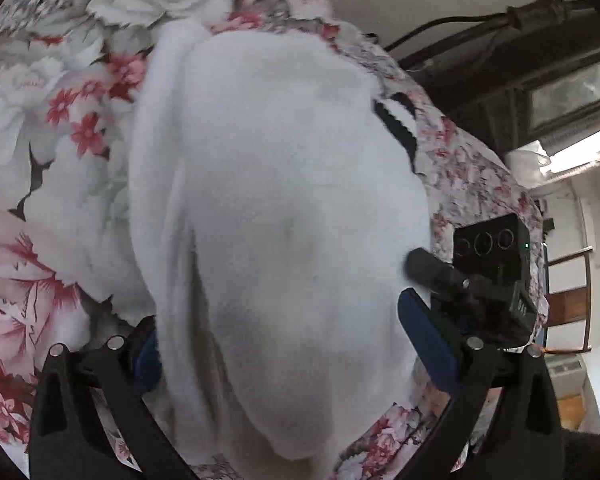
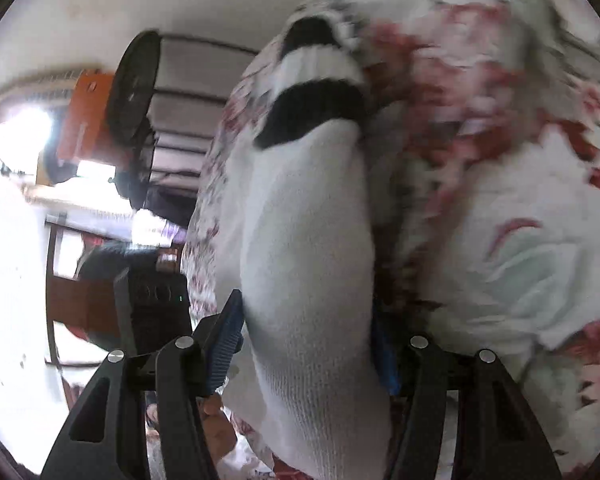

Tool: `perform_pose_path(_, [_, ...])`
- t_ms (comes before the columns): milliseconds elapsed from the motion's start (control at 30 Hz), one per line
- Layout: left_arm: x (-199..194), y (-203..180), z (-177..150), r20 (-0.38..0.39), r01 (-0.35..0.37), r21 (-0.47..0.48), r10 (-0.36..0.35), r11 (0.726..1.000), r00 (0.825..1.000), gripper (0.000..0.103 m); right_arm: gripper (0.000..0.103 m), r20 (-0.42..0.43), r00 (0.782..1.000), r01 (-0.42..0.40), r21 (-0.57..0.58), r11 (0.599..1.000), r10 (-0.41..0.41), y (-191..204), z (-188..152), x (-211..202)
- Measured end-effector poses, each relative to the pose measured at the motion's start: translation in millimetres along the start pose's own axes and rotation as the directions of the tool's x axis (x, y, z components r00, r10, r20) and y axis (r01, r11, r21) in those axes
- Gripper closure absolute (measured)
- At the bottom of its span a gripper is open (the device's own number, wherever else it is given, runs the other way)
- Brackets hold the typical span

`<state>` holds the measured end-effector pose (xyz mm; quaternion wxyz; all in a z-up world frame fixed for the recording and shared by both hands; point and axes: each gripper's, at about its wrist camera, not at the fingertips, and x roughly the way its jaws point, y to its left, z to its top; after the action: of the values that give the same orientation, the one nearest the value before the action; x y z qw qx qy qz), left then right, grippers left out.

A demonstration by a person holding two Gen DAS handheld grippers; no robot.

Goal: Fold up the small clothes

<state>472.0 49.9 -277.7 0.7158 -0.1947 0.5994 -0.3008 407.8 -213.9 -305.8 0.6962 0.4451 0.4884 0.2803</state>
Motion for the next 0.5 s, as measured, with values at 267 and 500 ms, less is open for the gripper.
perform_pose_path(267, [27,-13,-3,-0.014,-0.2,0.031,0.2,0.979,0.98,0.005,0.049,0.026,0.995,0.092,0.019,0.996,-0.092,-16,-3,6])
perform_pose_path(500, [19,-43,-2,0.04,-0.211,0.09,0.208,0.973,0.977,0.017,0.058,0.072,0.981,0.187,-0.078,0.979,-0.181,19,-7,4])
